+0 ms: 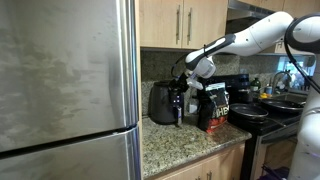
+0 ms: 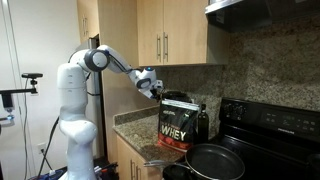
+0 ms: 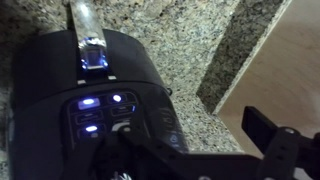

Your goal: Press a button on the rice cooker

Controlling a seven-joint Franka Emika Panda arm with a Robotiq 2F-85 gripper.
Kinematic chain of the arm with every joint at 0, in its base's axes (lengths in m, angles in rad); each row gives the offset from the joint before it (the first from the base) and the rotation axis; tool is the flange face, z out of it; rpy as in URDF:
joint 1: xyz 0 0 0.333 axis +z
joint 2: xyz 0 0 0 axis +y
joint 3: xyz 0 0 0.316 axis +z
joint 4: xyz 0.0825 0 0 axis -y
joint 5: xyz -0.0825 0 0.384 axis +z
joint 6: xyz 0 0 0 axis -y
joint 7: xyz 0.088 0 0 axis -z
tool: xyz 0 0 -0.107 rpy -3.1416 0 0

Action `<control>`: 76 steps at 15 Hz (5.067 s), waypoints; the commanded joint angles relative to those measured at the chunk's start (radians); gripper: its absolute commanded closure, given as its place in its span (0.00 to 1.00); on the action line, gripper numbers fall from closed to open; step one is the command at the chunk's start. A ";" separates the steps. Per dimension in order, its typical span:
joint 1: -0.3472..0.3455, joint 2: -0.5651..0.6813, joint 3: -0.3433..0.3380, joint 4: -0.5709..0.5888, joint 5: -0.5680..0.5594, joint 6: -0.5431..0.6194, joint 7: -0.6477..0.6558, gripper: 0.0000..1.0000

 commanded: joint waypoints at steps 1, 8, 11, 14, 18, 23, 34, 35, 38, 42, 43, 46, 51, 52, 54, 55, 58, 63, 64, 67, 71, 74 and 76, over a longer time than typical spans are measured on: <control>-0.061 0.083 0.007 0.014 -0.002 -0.015 0.033 0.00; -0.077 0.108 0.036 0.031 -0.014 -0.023 0.031 0.00; -0.065 0.186 0.054 0.079 -0.057 -0.040 0.065 0.00; -0.080 0.141 0.069 0.030 -0.042 -0.013 0.051 0.00; -0.091 0.136 0.064 0.035 -0.042 -0.002 0.019 0.00; -0.114 0.118 0.077 0.041 -0.001 -0.019 -0.082 0.00; -0.119 0.125 0.078 0.062 0.025 -0.110 -0.192 0.00; -0.119 0.125 0.079 0.062 0.025 -0.111 -0.192 0.00; -0.116 0.128 0.079 0.064 -0.032 -0.056 -0.222 0.00; -0.119 0.128 0.084 0.061 -0.069 -0.010 -0.213 0.00; -0.120 0.128 0.084 0.062 -0.074 -0.015 -0.212 0.00; -0.121 0.126 0.087 0.063 -0.068 -0.040 -0.192 0.00; -0.120 0.126 0.088 0.063 -0.068 -0.041 -0.189 0.00; -0.120 0.126 0.088 0.063 -0.068 -0.041 -0.189 0.00; -0.120 0.126 0.088 0.063 -0.068 -0.041 -0.189 0.00; -0.120 0.126 0.088 0.063 -0.068 -0.041 -0.189 0.00; -0.120 0.126 0.088 0.063 -0.068 -0.041 -0.189 0.00; -0.120 0.126 0.088 0.063 -0.068 -0.041 -0.189 0.00; -0.120 0.126 0.088 0.063 -0.068 -0.041 -0.189 0.00; -0.117 0.142 0.081 0.061 -0.095 -0.029 -0.158 0.00; -0.095 0.149 0.122 0.015 -0.099 -0.039 -0.163 0.00; -0.102 0.155 0.136 0.028 -0.094 -0.043 -0.158 0.00; -0.103 0.155 0.137 0.030 -0.094 -0.043 -0.156 0.00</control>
